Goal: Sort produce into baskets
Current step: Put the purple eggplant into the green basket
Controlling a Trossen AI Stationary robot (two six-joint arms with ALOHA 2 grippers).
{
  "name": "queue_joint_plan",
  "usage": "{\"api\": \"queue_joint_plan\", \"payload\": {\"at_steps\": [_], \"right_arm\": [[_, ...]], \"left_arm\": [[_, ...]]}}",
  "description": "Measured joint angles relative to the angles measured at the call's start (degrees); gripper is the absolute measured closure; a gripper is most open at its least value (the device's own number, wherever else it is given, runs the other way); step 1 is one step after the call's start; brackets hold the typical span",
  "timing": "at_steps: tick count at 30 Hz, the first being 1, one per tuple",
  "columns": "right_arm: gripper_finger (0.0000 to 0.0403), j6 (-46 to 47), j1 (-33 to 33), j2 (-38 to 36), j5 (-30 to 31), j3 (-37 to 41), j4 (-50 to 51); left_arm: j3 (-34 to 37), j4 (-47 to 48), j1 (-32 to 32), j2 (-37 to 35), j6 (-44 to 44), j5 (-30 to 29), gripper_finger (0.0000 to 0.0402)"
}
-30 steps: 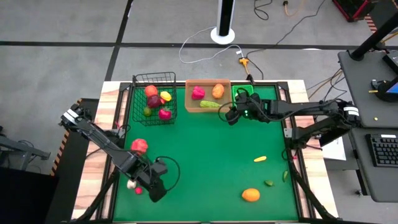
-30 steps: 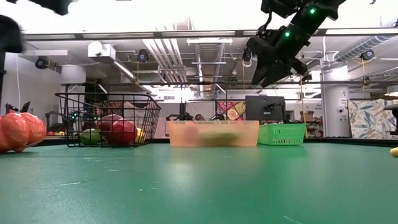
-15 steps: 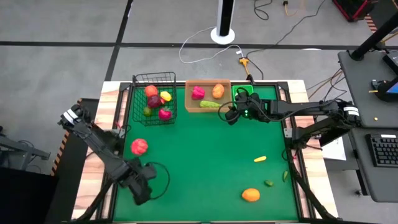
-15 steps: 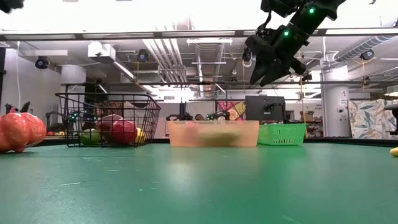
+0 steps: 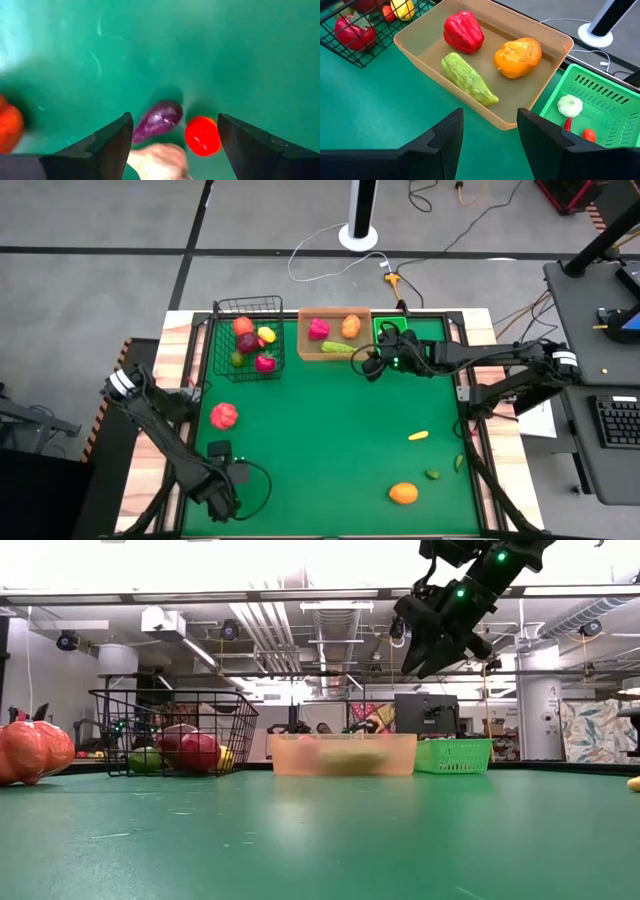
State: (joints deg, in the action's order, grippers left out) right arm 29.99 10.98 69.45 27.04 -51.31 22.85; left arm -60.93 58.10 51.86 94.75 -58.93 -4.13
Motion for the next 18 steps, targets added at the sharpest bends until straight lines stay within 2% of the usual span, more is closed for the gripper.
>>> {"api": "queue_joint_plan", "payload": {"at_steps": [4,18], "right_arm": [[0.0225,0.0,0.0,0.0,0.0,0.0,0.0],[0.0225,-0.2,0.0,0.0,0.0,0.0,-0.8]], "left_arm": [[0.0,1.3,-0.2,0.9,0.8,-1.9,0.0137],[3.7,1.4,-0.2,0.9,1.0,-1.9,0.0174]]}}
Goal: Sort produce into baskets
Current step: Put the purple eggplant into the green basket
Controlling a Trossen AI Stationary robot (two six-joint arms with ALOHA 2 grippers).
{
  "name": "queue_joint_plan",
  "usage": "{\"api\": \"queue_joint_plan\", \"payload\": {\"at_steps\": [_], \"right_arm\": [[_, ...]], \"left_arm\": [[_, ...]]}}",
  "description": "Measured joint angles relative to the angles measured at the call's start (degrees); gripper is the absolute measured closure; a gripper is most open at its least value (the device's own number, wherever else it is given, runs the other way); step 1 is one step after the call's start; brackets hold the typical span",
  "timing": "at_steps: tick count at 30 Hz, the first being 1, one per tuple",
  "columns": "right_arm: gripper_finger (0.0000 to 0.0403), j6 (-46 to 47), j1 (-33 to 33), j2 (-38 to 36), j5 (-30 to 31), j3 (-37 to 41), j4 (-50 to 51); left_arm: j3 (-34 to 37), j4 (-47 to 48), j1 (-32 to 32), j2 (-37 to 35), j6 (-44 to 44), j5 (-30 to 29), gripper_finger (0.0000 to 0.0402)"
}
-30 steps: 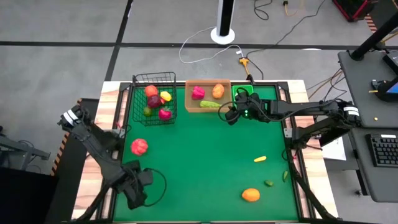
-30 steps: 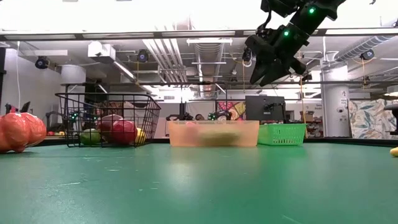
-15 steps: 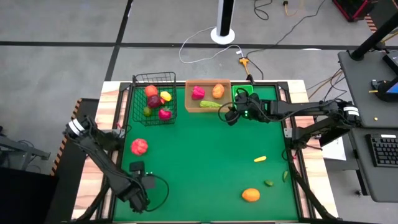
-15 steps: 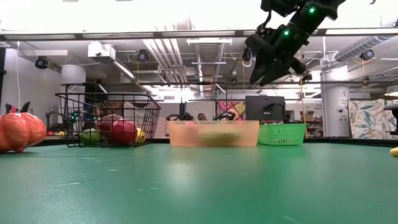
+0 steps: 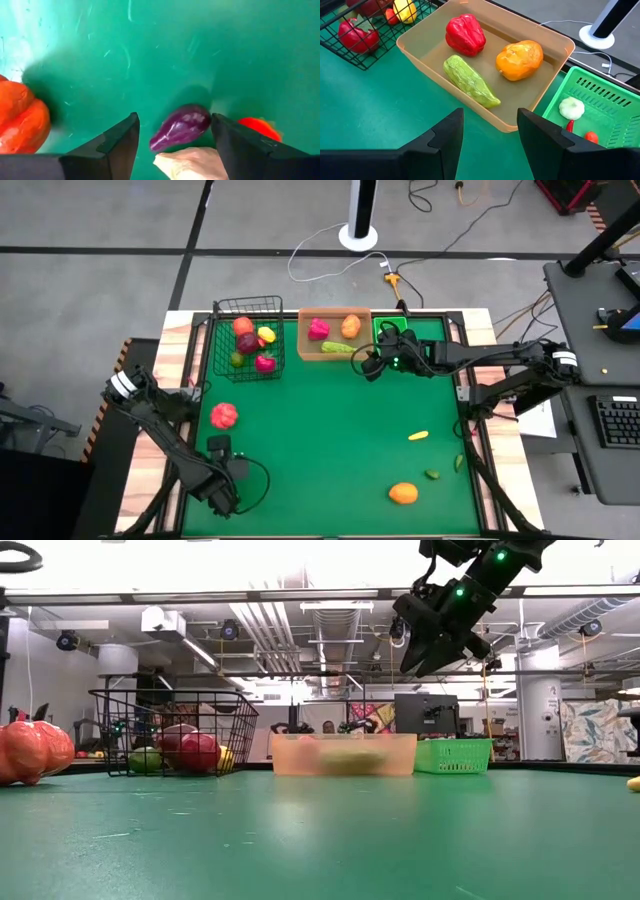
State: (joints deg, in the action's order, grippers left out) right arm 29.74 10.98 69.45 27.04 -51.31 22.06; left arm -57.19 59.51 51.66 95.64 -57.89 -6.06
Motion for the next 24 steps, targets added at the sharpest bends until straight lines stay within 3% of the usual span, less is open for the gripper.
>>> {"api": "queue_joint_plan", "payload": {"at_steps": [13,24], "right_arm": [[0.0225,0.0,0.0,0.0,0.0,0.0,0.0],[0.0225,0.3,0.0,0.0,0.0,0.0,-0.1]], "left_arm": [[-0.2,2.1,0.0,-0.5,-1.3,-2.0,0.0178],[-0.1,2.6,-0.7,-8.3,-2.7,-2.3,0.0178]]}}
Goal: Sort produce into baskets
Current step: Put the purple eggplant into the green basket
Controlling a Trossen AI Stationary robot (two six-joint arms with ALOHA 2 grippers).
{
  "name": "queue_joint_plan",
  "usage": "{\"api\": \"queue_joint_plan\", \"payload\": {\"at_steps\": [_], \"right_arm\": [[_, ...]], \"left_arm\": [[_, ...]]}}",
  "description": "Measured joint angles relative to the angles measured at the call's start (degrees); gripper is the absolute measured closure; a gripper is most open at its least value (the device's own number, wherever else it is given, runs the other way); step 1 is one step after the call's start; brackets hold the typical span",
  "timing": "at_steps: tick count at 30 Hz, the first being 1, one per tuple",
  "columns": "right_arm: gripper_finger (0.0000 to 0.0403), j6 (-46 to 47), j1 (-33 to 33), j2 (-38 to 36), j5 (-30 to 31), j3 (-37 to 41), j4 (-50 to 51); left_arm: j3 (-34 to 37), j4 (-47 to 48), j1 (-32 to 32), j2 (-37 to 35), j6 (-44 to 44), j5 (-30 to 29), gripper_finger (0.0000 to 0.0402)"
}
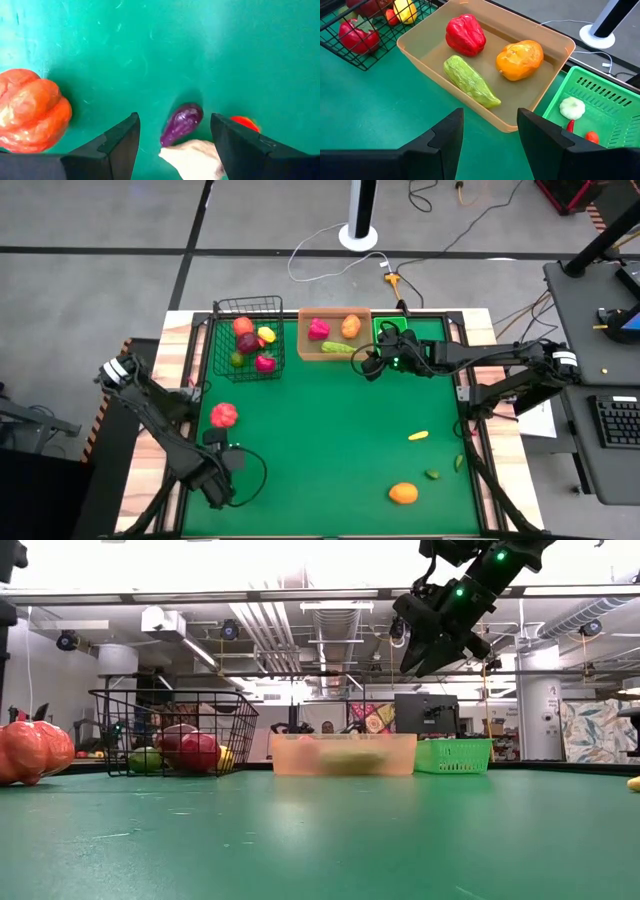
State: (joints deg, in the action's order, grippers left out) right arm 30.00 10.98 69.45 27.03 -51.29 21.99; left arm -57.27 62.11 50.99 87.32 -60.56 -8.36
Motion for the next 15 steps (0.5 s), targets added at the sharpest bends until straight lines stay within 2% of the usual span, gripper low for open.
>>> {"api": "queue_joint_plan", "payload": {"at_steps": [6,15], "right_arm": [[0.0225,0.5,0.0,0.0,0.0,0.0,0.0],[0.0225,0.5,0.0,0.0,0.0,0.3,0.0]], "left_arm": [[1.2,-1.0,0.8,-0.2,-0.4,-0.1,0.0178],[6.9,-10.7,1.4,0.0,-2.1,1.9,0.0178]]}}
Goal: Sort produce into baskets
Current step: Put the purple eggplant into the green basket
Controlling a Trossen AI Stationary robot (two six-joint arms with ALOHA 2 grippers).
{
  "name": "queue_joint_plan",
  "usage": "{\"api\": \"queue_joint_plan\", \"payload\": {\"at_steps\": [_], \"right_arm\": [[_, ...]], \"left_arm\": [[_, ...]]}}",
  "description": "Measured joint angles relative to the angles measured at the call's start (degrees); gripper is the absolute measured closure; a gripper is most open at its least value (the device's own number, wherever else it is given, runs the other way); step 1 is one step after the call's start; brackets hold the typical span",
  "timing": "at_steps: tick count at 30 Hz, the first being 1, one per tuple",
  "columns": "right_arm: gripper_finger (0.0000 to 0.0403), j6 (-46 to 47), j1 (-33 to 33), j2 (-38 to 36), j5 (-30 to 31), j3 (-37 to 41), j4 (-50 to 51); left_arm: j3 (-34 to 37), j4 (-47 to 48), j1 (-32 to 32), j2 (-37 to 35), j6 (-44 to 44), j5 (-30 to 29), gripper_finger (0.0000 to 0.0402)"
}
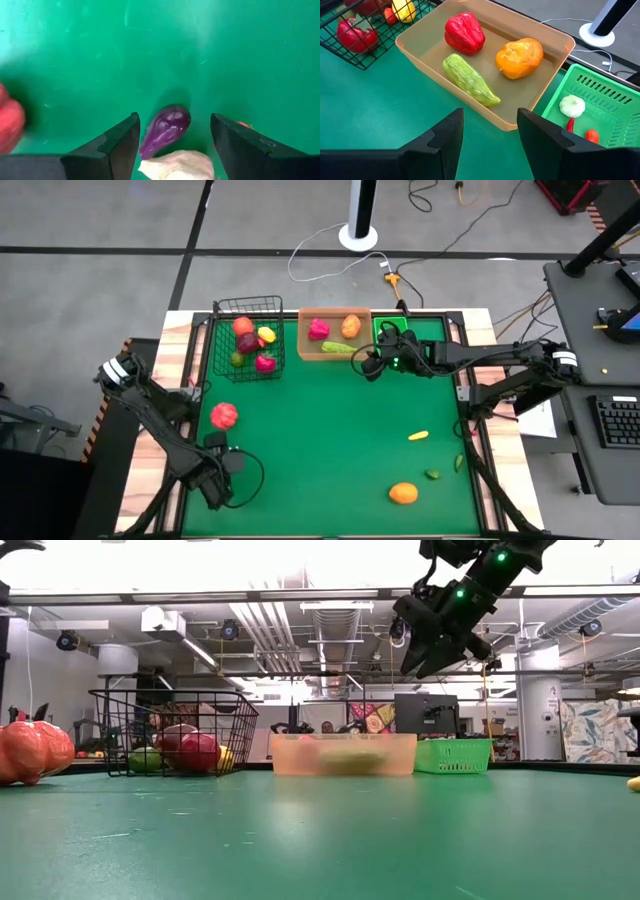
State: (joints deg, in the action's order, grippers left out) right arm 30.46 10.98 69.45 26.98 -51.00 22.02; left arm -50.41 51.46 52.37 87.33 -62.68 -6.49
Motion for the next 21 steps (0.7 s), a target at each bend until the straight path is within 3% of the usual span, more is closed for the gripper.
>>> {"api": "queue_joint_plan", "payload": {"at_steps": [13,21], "right_arm": [[0.0225,0.6,0.0,0.0,0.0,1.4,0.0],[0.0225,0.6,0.0,0.0,0.0,1.4,0.0]], "left_arm": [[4.2,-0.6,0.6,0.0,-1.0,1.2,0.0184],[5.7,-1.6,0.5,0.0,-1.0,1.2,0.0258]]}}
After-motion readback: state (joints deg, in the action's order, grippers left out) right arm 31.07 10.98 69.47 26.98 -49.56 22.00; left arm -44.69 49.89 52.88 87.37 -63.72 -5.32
